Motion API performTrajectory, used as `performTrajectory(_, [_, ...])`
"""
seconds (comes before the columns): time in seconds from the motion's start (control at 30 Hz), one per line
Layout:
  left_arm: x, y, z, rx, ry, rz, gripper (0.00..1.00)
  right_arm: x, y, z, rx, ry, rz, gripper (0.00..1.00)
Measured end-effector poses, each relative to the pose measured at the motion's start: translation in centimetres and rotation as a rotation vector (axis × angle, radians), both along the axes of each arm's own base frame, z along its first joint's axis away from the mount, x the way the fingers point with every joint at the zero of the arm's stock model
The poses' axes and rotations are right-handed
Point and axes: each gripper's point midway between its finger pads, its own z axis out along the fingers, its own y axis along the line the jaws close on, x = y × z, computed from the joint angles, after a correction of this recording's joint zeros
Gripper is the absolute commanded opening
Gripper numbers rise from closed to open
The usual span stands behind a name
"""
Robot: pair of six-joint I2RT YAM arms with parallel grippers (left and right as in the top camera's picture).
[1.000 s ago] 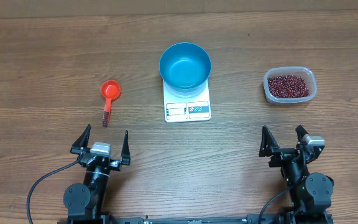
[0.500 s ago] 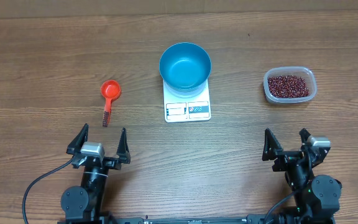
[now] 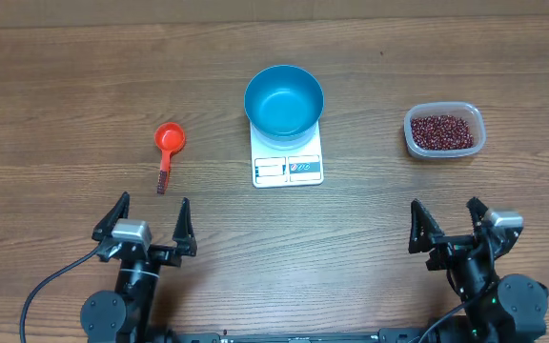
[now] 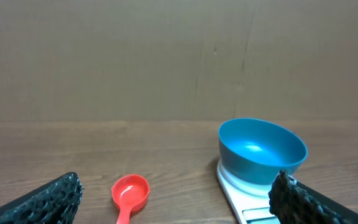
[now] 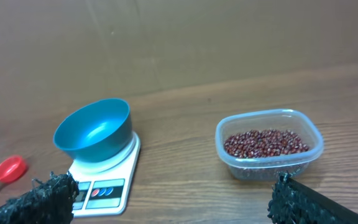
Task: Scoop item into bowl and weigh 150g on scale
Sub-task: 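Move the left gripper to the red scoop and grasp it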
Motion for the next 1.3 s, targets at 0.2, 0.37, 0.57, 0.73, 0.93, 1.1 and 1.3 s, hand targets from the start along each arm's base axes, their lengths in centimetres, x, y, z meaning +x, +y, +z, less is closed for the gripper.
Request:
performTrajectory(0.2, [-0.2, 0.0, 1.2, -0.021, 0.038, 0.0, 1.0, 0.7, 0.6, 0.8, 0.007, 0.076, 0.036, 1.0])
performTrajectory(0.37, [0.6, 0.0, 2.4, -0.033, 0.114, 0.001, 1.0, 1.3, 1.2, 1.6, 0.015, 0.132, 0.068, 1.0])
performTrajectory(0.57, [2.2, -0.2, 4.0, -0.042, 0.252, -0.013, 1.0, 1.8, 1.8, 2.8, 0.026, 0.202, 0.099, 1.0])
performTrajectory(0.73, [3.9, -0.8, 5.0, -0.058, 0.423, -0.05, 1.0, 2.1, 2.0, 3.7, 0.033, 0.275, 0.112, 1.0])
performTrajectory(0.93, [5.9, -1.5, 5.8, -0.066, 0.661, -0.104, 1.0, 2.7, 2.1, 5.2, 0.038, 0.373, 0.116, 1.0])
performTrajectory(1.1, [7.8, -1.7, 6.3, -0.062, 0.822, -0.132, 1.0, 3.5, 2.2, 5.9, 0.044, 0.466, 0.118, 1.0])
performTrajectory(1.3, [10.0, -1.7, 4.7, -0.059, 0.922, -0.141, 1.0, 5.4, 2.4, 4.2, 0.051, 0.573, 0.12, 1.0])
